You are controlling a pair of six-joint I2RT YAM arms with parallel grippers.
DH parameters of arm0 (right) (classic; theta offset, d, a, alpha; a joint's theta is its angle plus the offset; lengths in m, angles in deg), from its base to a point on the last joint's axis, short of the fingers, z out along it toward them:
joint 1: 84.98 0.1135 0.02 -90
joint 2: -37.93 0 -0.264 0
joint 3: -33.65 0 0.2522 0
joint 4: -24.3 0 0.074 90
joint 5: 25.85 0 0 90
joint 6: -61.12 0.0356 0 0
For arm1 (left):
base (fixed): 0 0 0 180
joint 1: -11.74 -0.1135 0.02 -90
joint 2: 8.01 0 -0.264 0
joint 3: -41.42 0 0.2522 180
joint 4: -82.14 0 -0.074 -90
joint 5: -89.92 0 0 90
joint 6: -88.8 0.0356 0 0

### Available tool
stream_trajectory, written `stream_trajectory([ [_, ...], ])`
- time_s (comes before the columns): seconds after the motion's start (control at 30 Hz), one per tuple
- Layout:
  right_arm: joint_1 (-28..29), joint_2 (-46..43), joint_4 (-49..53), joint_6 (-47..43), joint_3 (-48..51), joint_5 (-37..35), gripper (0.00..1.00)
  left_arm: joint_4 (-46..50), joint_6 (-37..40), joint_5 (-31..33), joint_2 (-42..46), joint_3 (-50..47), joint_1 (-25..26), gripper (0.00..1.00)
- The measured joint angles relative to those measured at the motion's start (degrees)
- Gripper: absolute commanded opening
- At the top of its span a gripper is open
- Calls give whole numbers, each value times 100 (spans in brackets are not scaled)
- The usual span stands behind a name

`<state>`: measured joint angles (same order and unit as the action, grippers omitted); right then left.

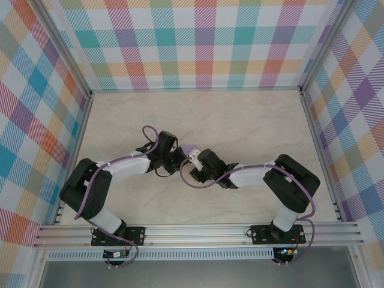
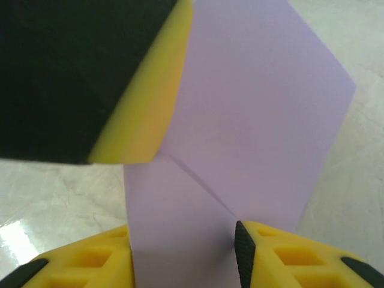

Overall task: Fold a paper plane with a square sheet of paper (pick it up from the middle)
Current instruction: Fold the wing for the fifth time at the center of the table.

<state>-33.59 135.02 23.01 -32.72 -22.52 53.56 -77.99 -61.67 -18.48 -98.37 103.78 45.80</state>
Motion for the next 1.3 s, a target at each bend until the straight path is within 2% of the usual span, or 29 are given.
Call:
stream_trajectory([
  [0.13,0,55,-79,-9,7,-63,26,4,0,4,9,0,0,0],
  [0.3,0,74,-79,4,7,-68,17,170,4,81,127,0,-2,6],
  [0.53,-15,74,-9,146,7,179,13,688,138,304,675,-4,-249,26],
  [0.67,-144,74,68,437,7,638,13,935,210,525,1333,-153,-564,39],
  [0.73,-227,74,98,625,7,903,13,968,212,625,1650,-321,-634,41],
  [0.9,-428,74,116,1150,7,1600,12,619,184,514,1963,-896,-640,39],
  [1.1,-684,87,136,1843,-35,2583,10,-149,103,186,1786,-1510,-525,32],
  [1.3,-809,352,116,2380,-216,3303,11,-925,42,-28,1458,-1613,-374,27],
])
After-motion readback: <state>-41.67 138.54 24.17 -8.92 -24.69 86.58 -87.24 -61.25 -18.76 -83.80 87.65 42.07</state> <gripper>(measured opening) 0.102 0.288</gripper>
